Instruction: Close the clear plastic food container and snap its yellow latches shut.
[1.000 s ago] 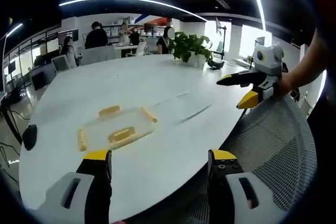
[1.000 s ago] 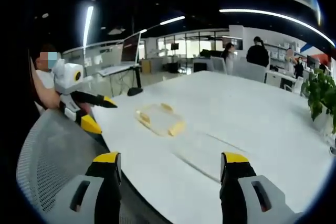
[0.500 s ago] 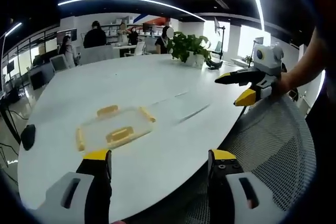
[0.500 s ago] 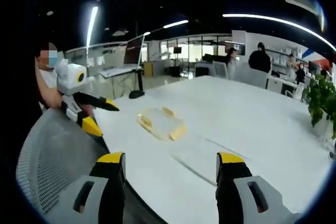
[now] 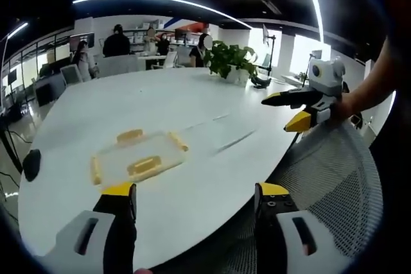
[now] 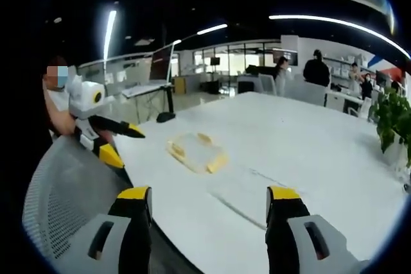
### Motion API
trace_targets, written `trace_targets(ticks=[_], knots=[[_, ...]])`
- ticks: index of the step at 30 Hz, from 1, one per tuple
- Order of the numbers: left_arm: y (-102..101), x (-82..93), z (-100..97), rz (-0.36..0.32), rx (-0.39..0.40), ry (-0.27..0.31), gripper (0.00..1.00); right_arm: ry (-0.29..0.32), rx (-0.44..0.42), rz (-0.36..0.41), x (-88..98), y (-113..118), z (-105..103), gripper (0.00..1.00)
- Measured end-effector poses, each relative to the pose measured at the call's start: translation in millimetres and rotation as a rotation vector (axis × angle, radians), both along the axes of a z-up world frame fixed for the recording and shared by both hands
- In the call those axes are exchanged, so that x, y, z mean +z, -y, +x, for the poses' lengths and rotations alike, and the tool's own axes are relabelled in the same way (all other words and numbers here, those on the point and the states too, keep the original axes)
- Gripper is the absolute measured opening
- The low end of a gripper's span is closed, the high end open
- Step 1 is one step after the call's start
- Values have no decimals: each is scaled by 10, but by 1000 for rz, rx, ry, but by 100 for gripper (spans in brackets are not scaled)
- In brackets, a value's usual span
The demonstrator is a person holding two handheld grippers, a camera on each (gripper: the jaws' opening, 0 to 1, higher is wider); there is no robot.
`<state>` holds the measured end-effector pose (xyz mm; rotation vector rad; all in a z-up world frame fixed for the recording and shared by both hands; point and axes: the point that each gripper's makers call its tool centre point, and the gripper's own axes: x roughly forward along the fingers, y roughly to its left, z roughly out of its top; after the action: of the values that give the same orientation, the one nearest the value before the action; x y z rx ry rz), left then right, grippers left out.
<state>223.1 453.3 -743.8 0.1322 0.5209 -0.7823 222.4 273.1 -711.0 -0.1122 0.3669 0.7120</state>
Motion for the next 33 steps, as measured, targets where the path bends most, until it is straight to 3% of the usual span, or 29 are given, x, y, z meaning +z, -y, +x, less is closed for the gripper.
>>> trace_targets(ticks=[1,6,15,27,33], knots=[[3,49,22,12,-17,39,75,15,-3,10,51,16,20,74],[27,93,11,27,-37,51,75,36,-67,95,269,142,71,76],[-74,102,149,40,-4,48,74,29,-57,77,233,88,130,75],[-39,44,22,38,-10,34,73,32,-69,75,233,85,162,74],[-58,69,63,38,-8,37,72,33,-72,85,226,90,172,74]])
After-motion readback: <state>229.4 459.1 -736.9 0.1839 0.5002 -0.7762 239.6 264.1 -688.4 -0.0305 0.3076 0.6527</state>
